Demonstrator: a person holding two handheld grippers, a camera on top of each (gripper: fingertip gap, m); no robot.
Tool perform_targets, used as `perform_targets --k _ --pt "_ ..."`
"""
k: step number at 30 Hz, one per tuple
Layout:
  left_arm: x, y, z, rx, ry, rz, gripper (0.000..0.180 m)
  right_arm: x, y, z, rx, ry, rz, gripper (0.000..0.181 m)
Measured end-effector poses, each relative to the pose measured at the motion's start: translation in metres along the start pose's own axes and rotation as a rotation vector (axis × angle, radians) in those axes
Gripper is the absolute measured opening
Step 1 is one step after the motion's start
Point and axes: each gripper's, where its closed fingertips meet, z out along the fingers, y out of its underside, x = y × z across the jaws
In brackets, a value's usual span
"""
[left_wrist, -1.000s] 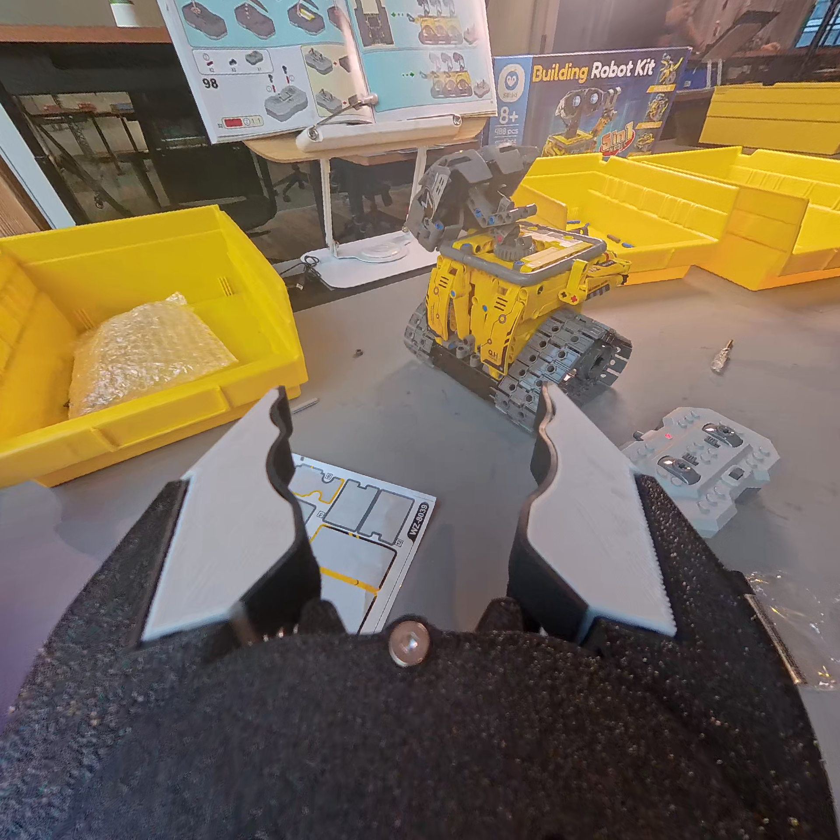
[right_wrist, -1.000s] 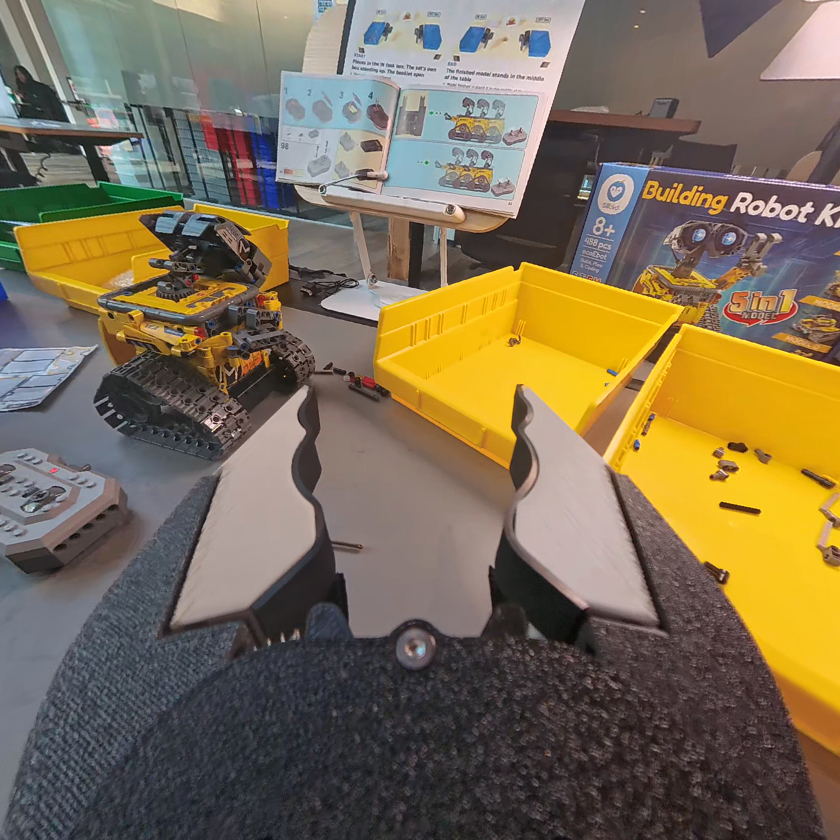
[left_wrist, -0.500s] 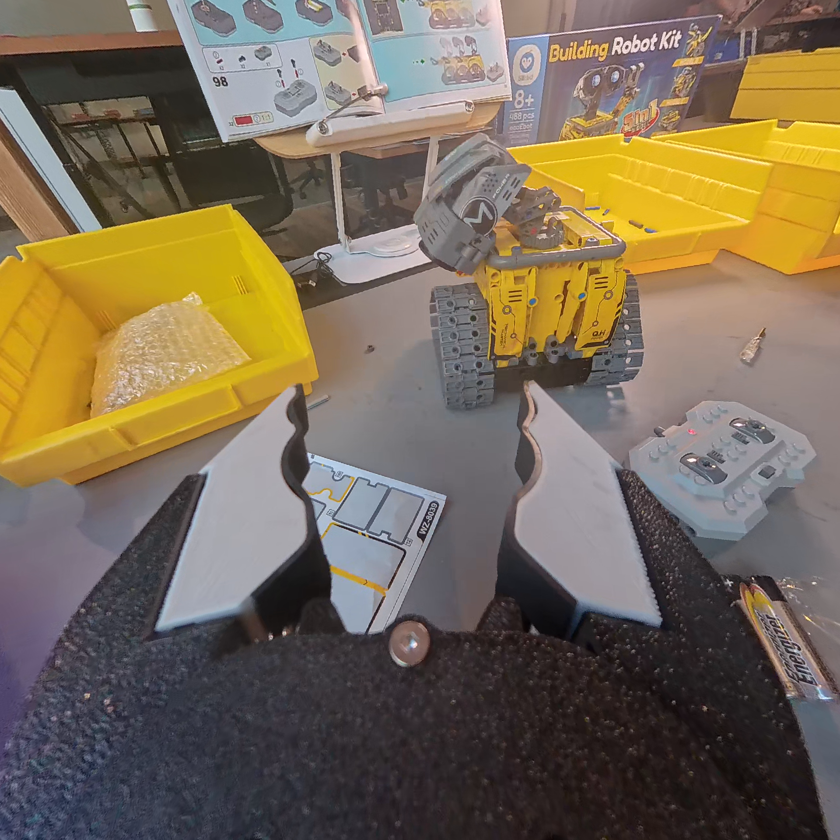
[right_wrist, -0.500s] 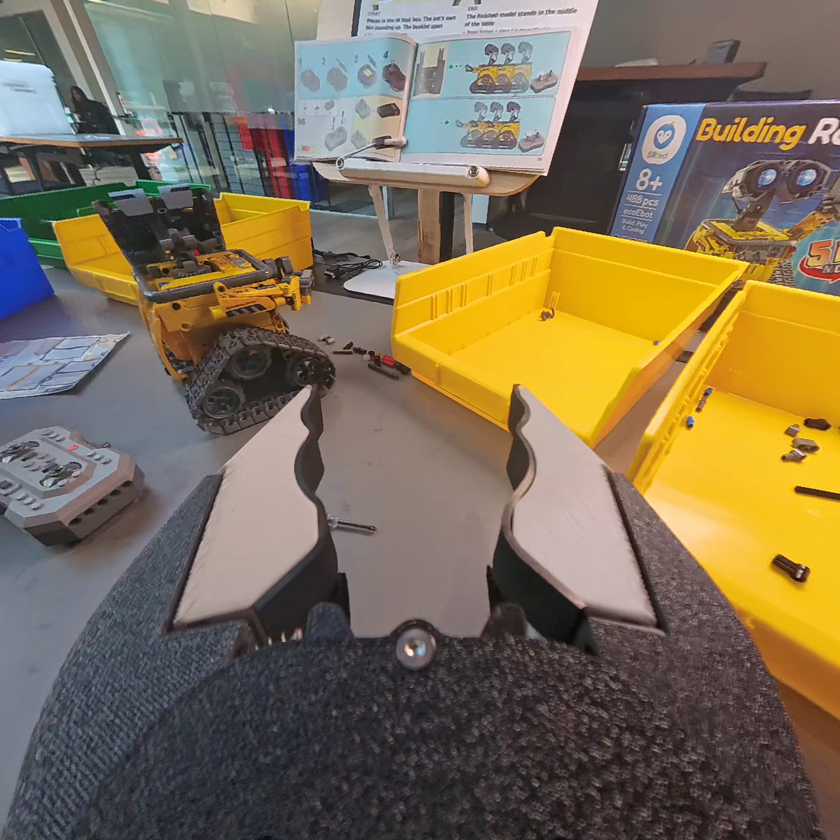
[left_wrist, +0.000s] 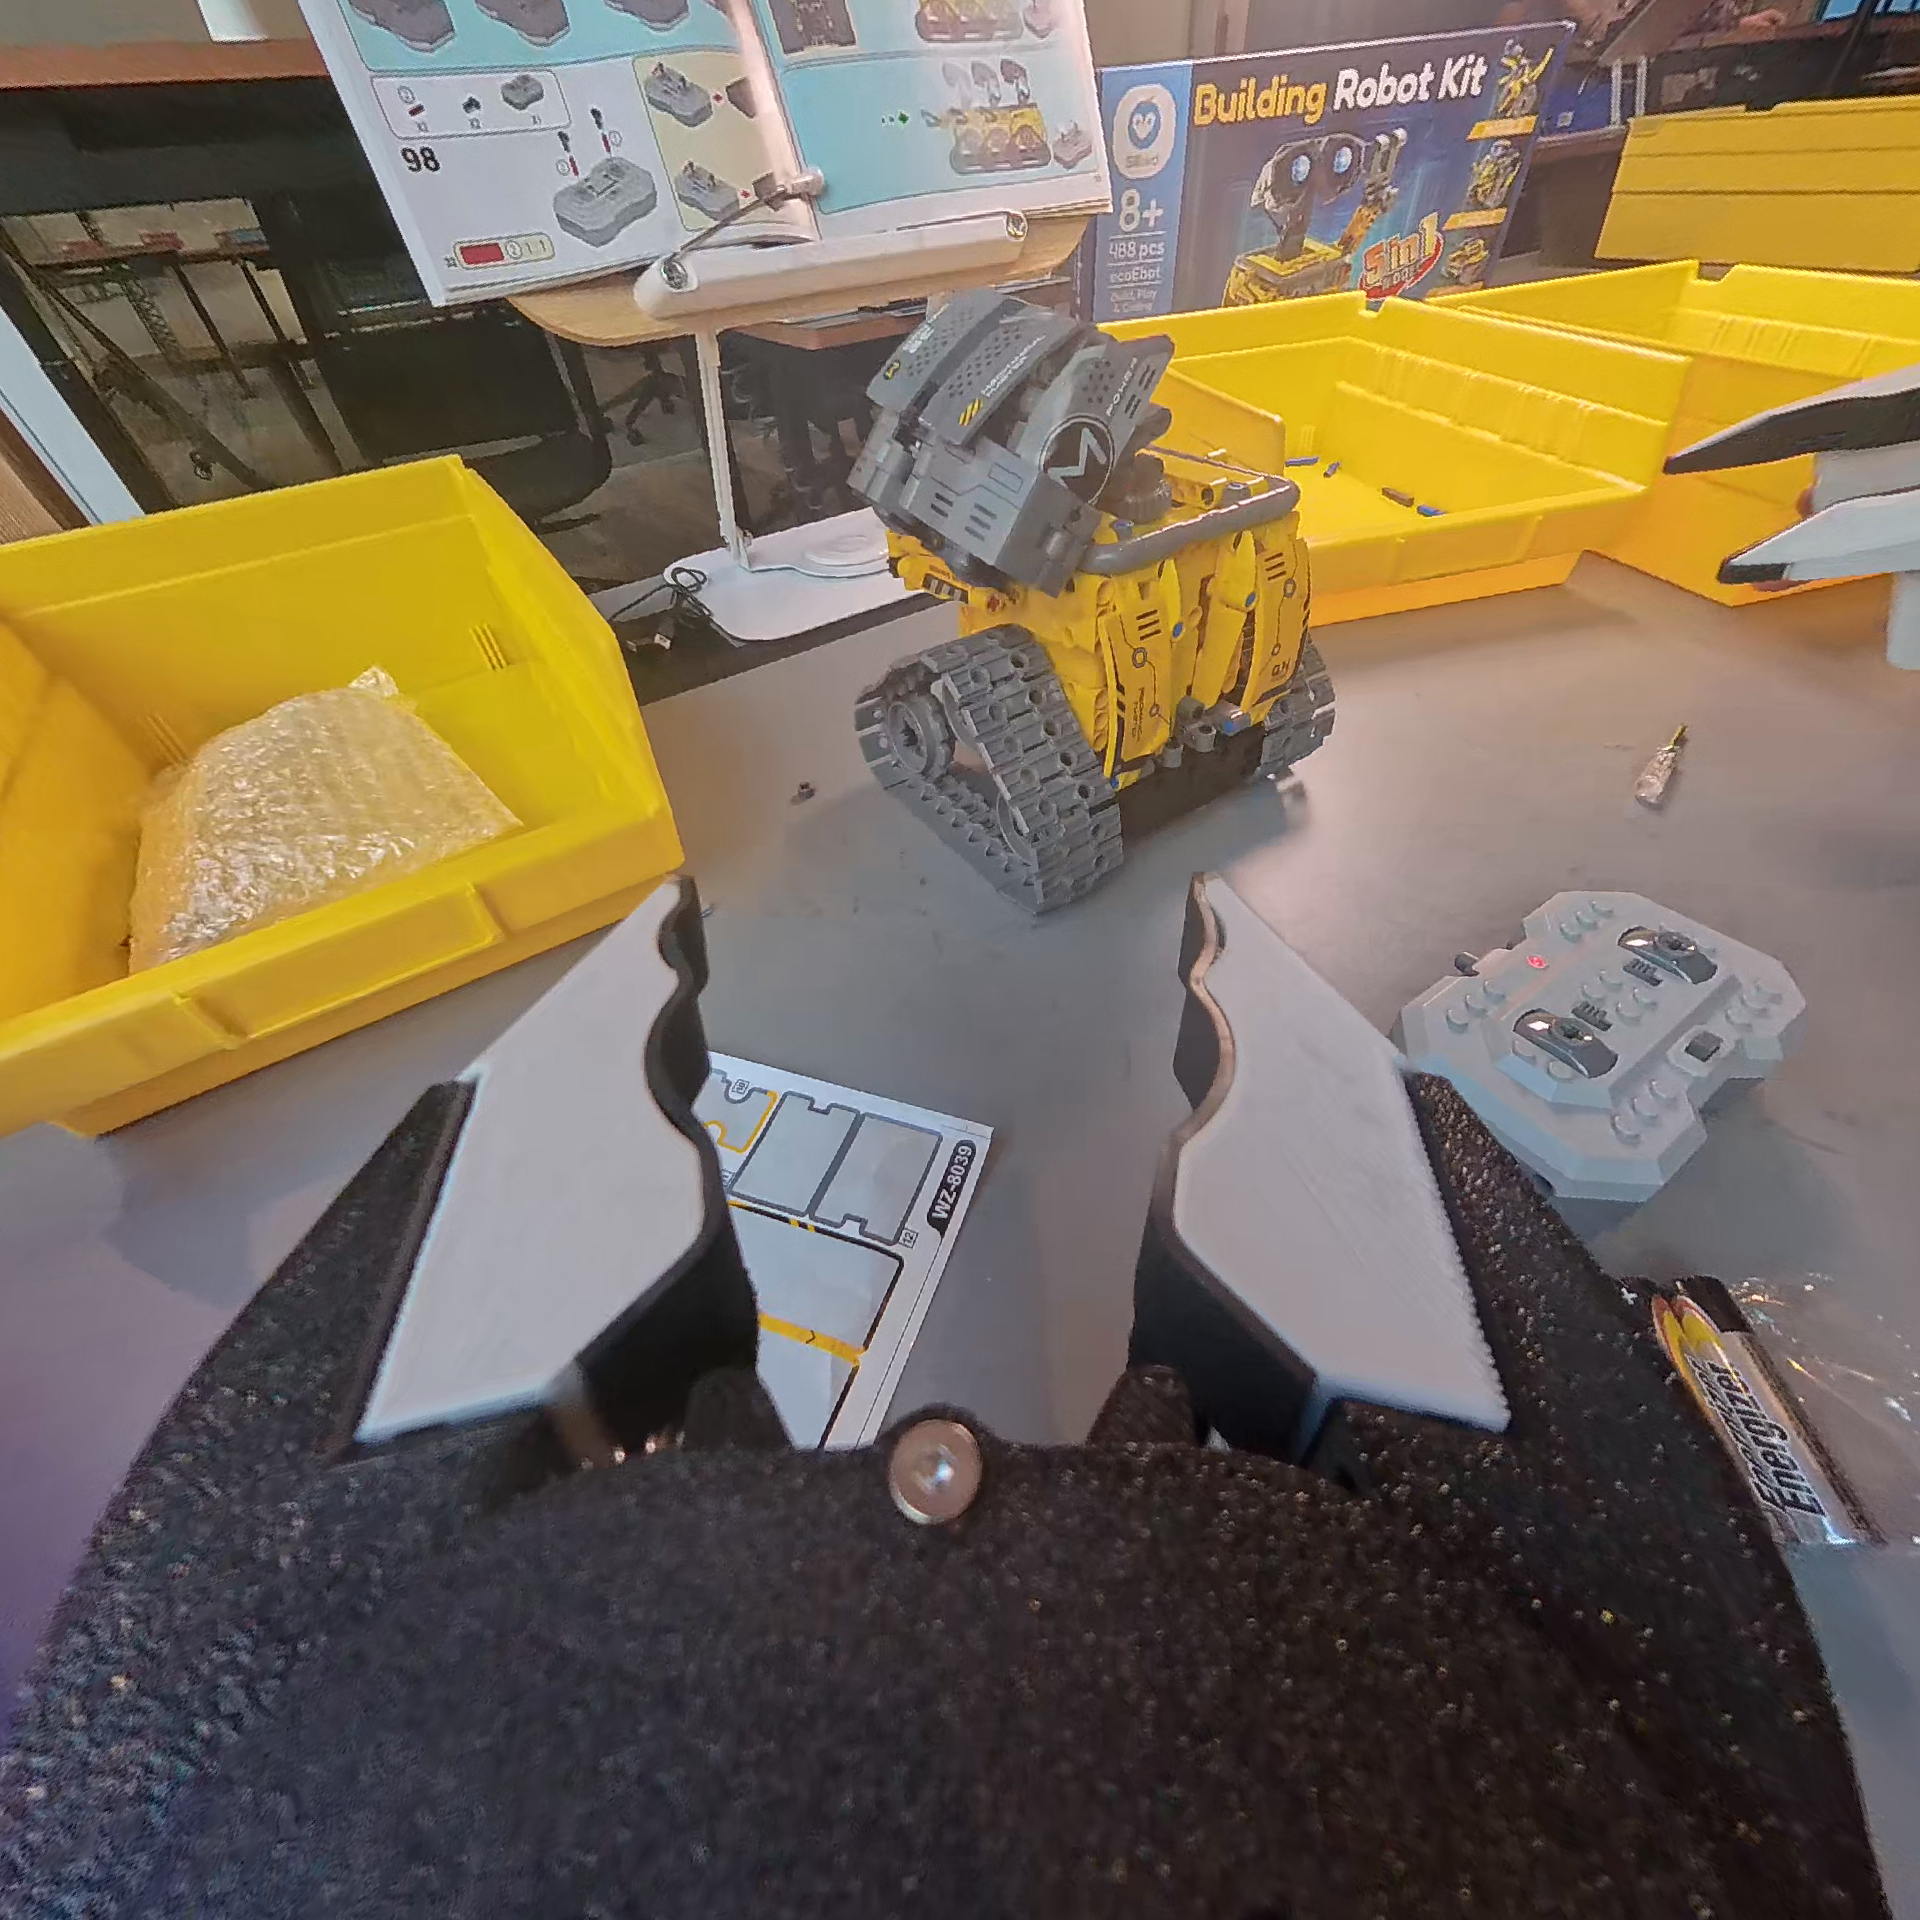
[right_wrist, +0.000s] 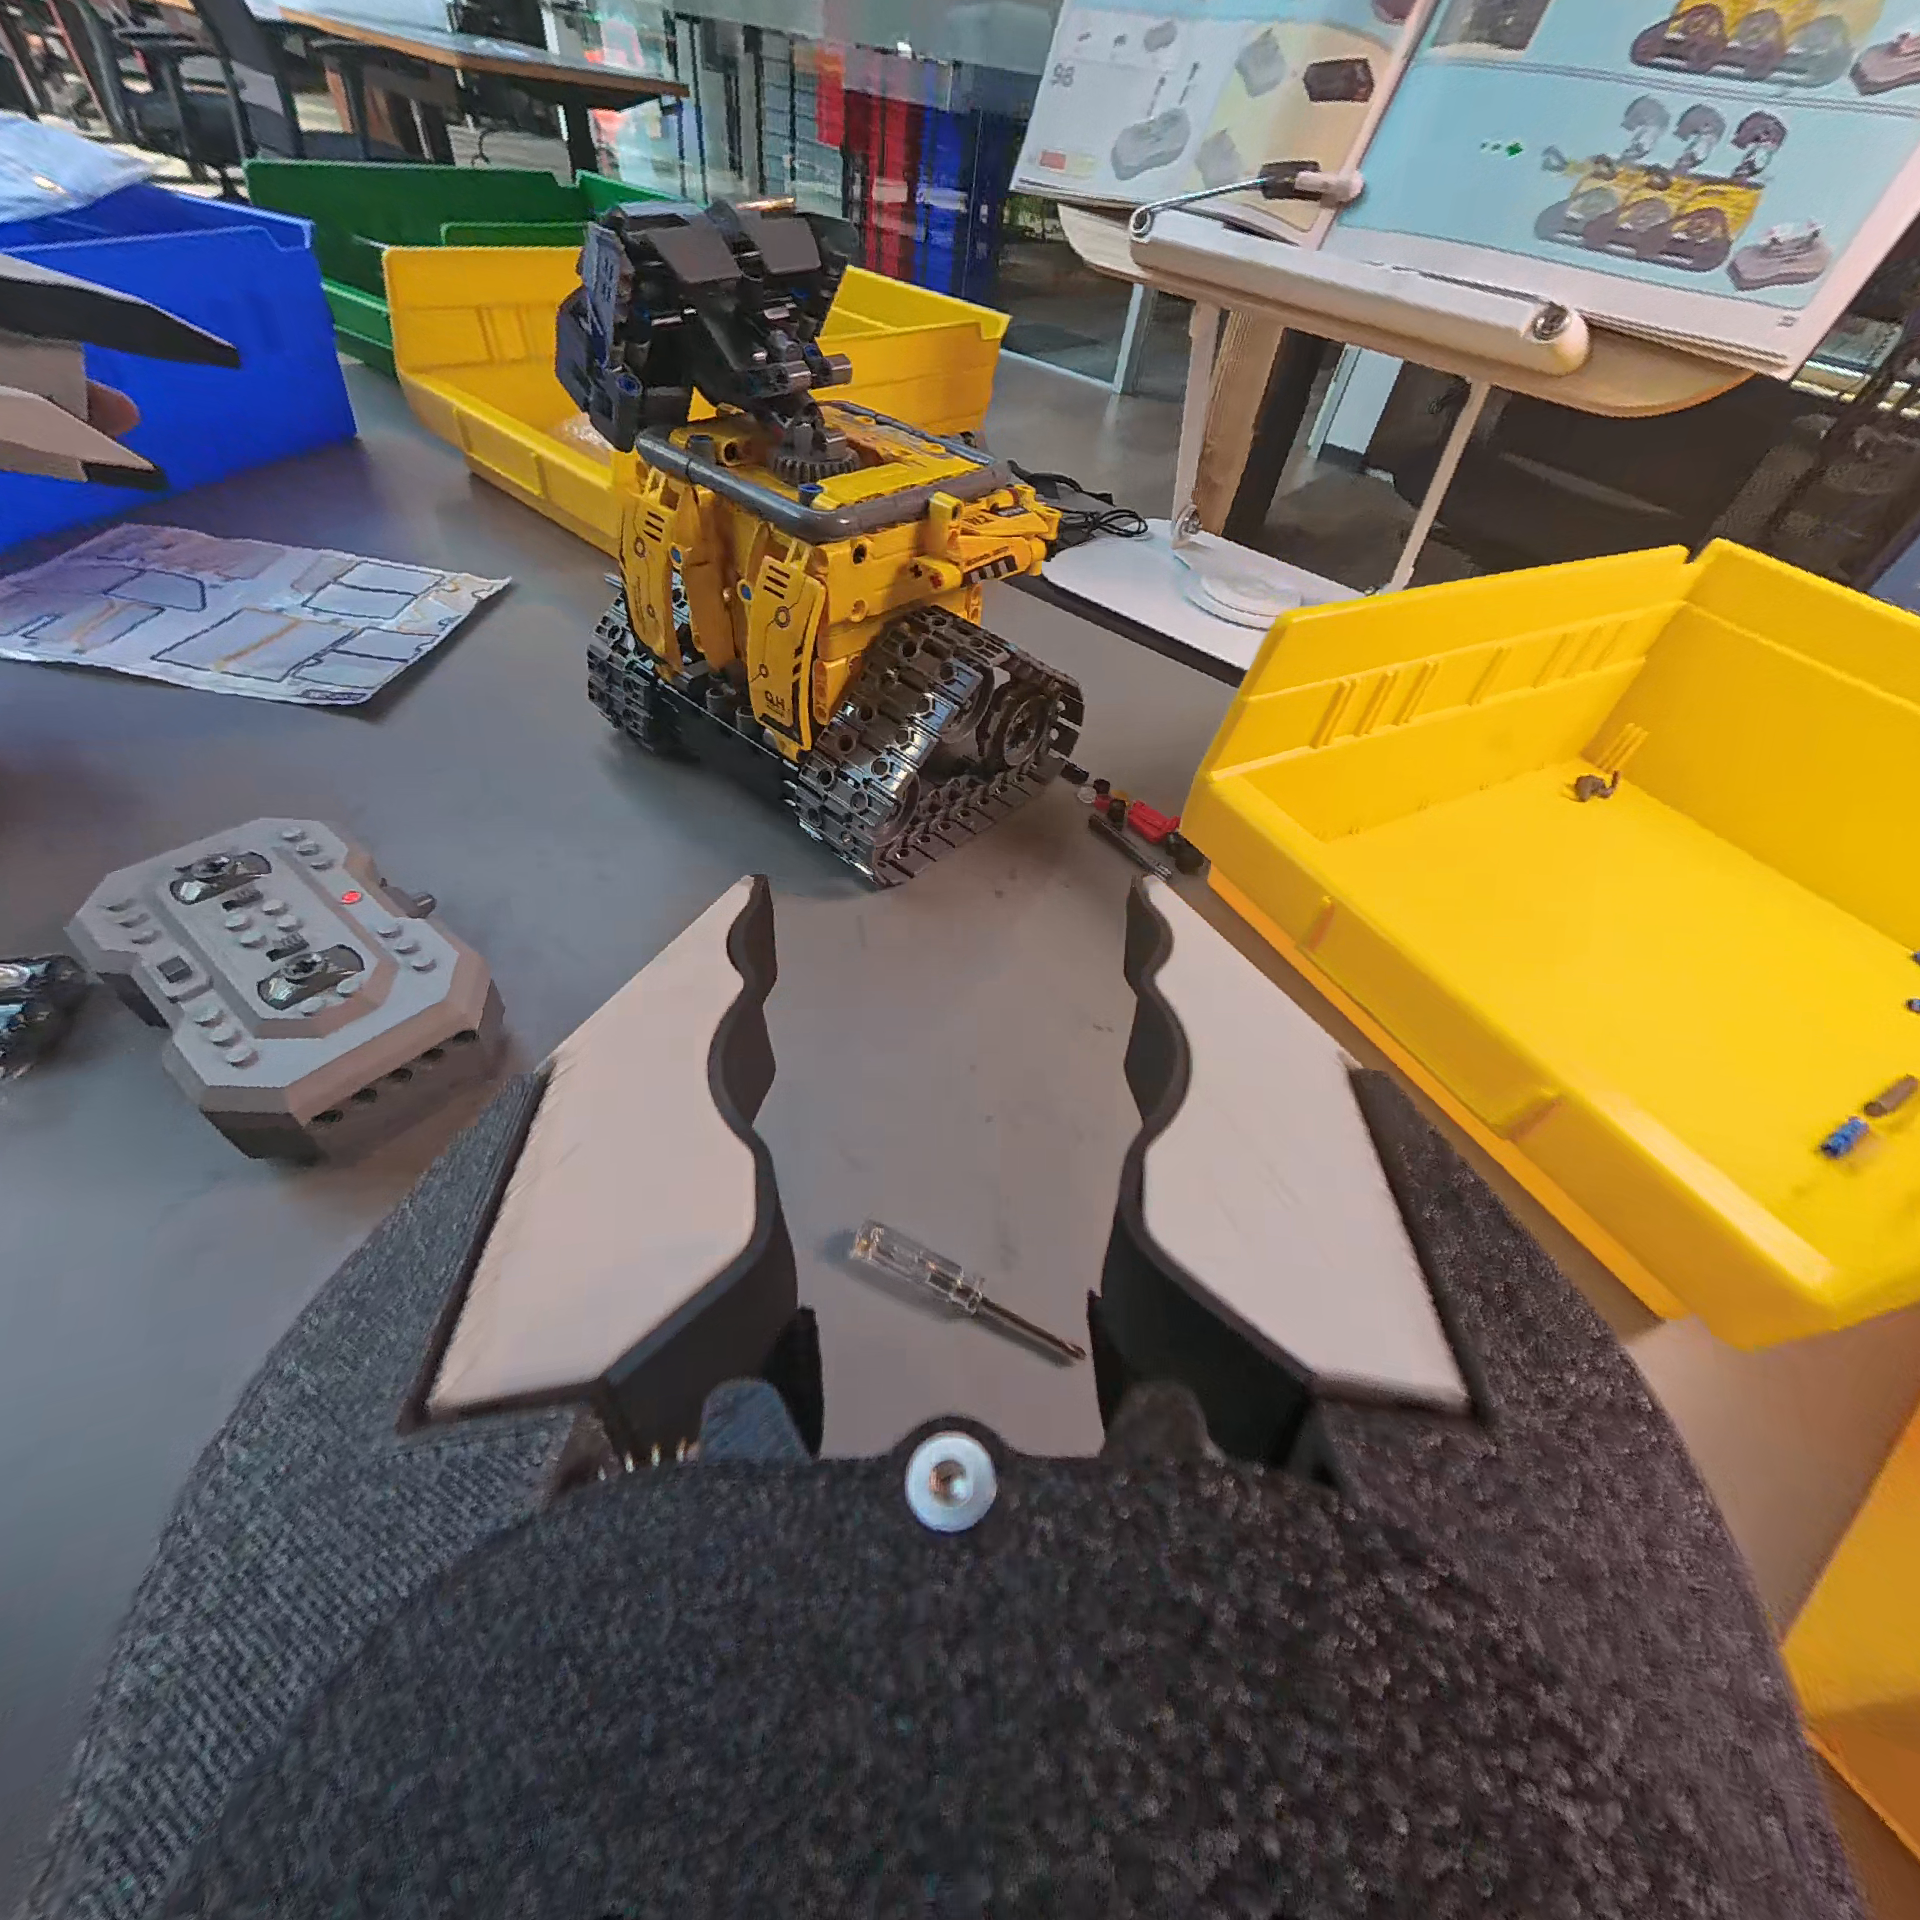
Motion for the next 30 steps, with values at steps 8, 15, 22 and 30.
perform_targets --k 8,15,22,30 --pt "-0.001 -0.001 -0.001 0.011 0.018 -0.025 0.090 0.011 -0.002 0.005 -0.016 0.037 -0.045 0.068" --pt "-0.002 0.000 0.001 0.005 0.029 -0.032 0.090 0.094 -0.025 -0.034 -0.026 0.197 -0.017 0.060" --pt "-0.004 0.002 0.003 -0.002 0.020 -0.027 0.089 0.130 -0.036 -0.050 -0.049 0.258 -0.023 0.059" --pt "-0.005 0.005 0.006 -0.020 0.006 -0.016 0.089 0.096 -0.014 -0.016 -0.084 0.113 -0.014 0.049"
